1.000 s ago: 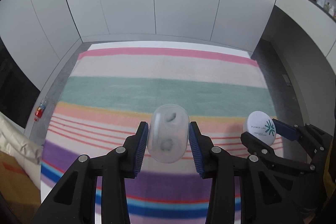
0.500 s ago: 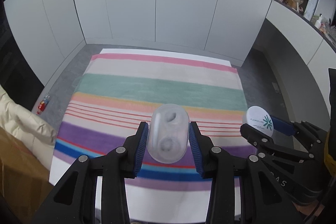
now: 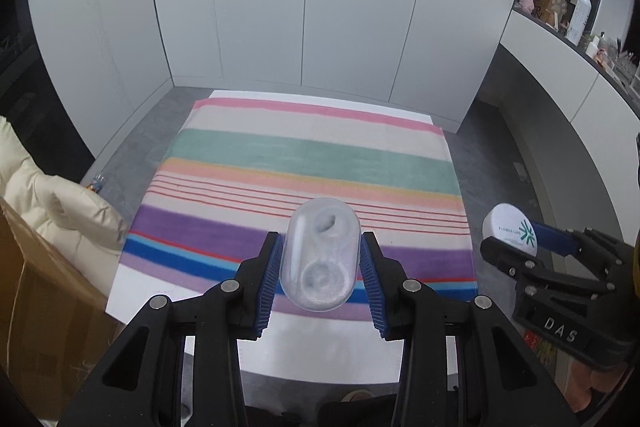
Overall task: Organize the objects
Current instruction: 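Carry the clear case and white compact with both tools toward the cardboard box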
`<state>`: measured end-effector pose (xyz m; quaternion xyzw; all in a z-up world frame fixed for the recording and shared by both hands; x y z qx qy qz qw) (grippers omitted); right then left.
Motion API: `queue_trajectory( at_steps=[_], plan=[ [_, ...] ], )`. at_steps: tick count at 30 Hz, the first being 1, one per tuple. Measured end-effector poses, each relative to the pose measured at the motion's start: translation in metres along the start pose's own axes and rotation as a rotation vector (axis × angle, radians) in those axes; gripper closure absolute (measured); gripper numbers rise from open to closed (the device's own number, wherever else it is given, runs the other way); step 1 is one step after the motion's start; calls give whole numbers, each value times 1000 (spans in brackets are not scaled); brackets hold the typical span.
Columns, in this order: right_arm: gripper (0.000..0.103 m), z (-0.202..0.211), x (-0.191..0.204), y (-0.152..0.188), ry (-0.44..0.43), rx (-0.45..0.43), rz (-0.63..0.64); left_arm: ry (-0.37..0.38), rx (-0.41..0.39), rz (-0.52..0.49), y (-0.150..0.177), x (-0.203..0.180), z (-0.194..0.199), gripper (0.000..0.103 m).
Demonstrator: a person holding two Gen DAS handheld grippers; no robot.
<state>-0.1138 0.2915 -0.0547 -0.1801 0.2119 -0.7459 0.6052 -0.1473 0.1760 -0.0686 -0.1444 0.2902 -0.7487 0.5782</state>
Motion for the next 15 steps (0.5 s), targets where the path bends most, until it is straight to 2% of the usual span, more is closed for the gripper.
queue_trajectory(
  at_steps=[7, 10, 15],
  plan=[
    [43, 11, 13, -2, -12, -24, 28, 21, -50, 24, -7, 12, 20, 63],
    [43, 22, 25, -11, -33, -53, 57, -4, -87, 21, -11, 22, 30, 63],
    [43, 21, 47, -17, -70, -62, 90, -19, -84, 70, -10, 47, 30, 63]
  ],
)
Point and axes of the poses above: each gripper's, at about its wrist camera, not at the fingertips, and z roughly against the way its jaws point, x to its left, y to its underside, the point moved 6 cm from there along -z, roughly the way its jaws point, and after that the axes turned 4 degrees about z, right-handed, at the moved point
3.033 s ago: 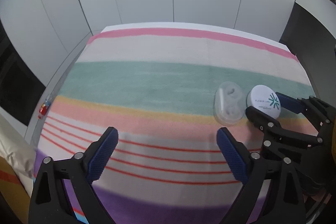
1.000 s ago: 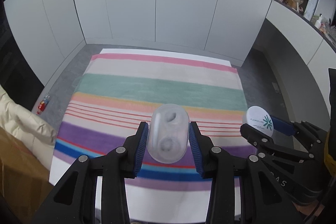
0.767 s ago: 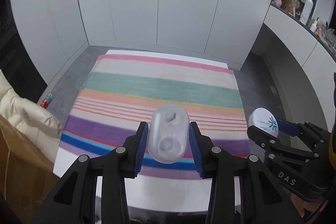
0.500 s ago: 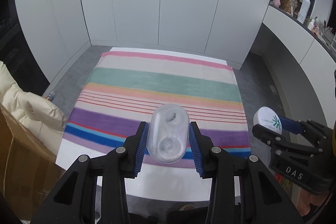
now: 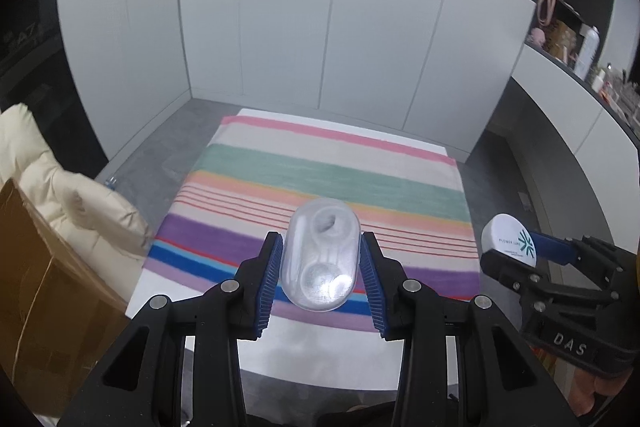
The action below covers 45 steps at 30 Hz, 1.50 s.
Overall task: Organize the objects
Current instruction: 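Carry the clear case and white compact with both tools toward the cardboard box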
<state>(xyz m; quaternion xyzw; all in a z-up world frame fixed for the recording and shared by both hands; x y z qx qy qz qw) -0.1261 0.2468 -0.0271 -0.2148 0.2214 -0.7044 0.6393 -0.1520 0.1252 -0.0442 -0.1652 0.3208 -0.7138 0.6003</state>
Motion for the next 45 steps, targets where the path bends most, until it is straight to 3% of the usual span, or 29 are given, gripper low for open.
queue_trajectory(
  at_steps=[28, 45],
  plan=[
    [43, -31, 136, -54, -130, -30, 167, -134, -50, 157, 9, 135, 37, 63],
    [43, -38, 220, -66, -216, -43, 277, -249, -98, 263, 18, 218, 72, 63]
  ],
)
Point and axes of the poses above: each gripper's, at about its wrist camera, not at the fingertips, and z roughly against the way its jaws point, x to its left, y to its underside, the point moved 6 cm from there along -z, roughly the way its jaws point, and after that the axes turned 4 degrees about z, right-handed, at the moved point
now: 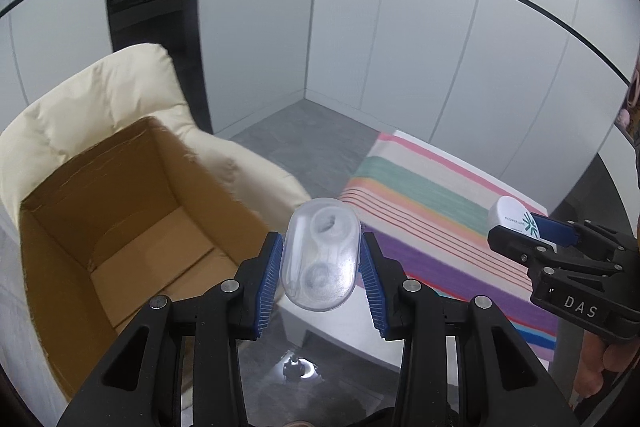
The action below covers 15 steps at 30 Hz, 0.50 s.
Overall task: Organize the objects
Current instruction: 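Carry the clear case and white compact with both tools toward the cardboard box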
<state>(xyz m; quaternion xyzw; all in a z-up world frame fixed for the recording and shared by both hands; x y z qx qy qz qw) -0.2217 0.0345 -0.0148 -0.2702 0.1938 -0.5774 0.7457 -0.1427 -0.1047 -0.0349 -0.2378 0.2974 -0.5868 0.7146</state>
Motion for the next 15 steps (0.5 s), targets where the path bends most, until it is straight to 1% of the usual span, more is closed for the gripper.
queue_trajectory(
  at_steps=[6, 15],
  plan=[
    [43, -7, 29, -7, -31, 0, 40, -41, -23, 35, -4, 30, 10, 63],
    [43, -17, 76, -19, -76, -2, 108, -88, -28, 81, -2, 74, 20, 63]
  ],
)
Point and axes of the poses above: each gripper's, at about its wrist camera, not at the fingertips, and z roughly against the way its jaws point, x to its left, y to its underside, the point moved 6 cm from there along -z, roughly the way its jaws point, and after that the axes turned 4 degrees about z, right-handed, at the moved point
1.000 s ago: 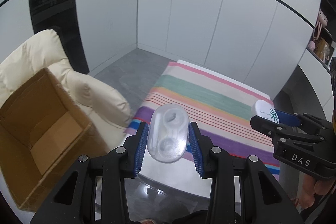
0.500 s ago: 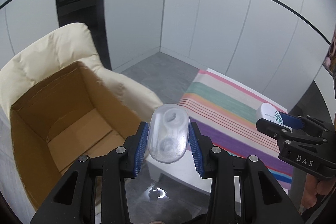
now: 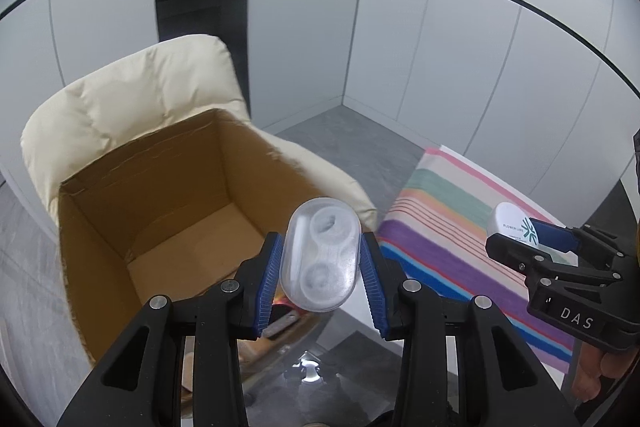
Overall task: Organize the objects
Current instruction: 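Carry the clear case and white compact with both tools toward the cardboard box, then open both tools over the box, dropping the case and compact inside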
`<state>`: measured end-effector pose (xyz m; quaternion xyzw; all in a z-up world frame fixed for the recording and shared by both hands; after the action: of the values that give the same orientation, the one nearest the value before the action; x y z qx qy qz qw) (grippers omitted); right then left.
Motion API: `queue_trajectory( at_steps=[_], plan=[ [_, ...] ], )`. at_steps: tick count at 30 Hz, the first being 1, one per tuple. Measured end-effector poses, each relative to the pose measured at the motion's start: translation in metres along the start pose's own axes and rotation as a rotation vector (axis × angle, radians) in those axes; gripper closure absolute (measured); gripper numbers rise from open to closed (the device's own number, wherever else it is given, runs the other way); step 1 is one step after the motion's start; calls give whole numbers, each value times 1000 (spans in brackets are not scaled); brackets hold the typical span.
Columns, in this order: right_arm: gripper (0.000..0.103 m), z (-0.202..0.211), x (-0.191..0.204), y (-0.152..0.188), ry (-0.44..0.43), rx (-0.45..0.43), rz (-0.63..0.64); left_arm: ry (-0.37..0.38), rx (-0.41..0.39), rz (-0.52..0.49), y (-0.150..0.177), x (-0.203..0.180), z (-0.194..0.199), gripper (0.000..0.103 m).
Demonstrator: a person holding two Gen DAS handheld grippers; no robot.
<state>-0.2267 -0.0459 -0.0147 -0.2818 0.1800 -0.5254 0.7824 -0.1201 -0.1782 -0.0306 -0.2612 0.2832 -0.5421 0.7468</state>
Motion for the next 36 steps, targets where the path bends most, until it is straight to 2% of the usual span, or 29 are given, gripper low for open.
queue_trajectory(
  at_steps=[12, 20, 23, 26, 28, 31, 33, 36],
  plan=[
    [43, -17, 58, -18, -72, -2, 83, -52, 12, 59, 5, 54, 6, 63],
    [43, -27, 98, -28, -119, -4, 135, -55, 29, 83, 14, 77, 13, 62],
    [43, -31, 111, -31, -135, -3, 152, -58, 38, 96, 16, 87, 14, 59],
    [43, -35, 124, -34, -153, 1, 165, -69, 22, 128, 15, 100, 19, 40],
    [43, -37, 131, -35, -161, 4, 173, -102, -2, 147, 12, 112, 25, 22],
    [43, -40, 141, -37, -173, 9, 182, -141, -24, 183, 9, 130, 34, 6],
    [43, -43, 148, -38, -182, 15, 188, -165, -38, 196, 8, 141, 39, 1],
    [43, -46, 161, -39, -194, 21, 203, -198, -45, 201, 9, 153, 46, 0]
  ],
)
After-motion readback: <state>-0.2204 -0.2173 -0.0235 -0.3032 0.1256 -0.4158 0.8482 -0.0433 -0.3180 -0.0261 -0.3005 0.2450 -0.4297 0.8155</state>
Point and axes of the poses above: each gripper's, at about its wrist camera, not at the fingertips, and z roughly against the way its jaws point, x to its left, y to its underside, the point moved 6 cm from there along -z, roughly the way its jaws point, and after that the axes turned 4 degrees about z, right-handed, at the moved point
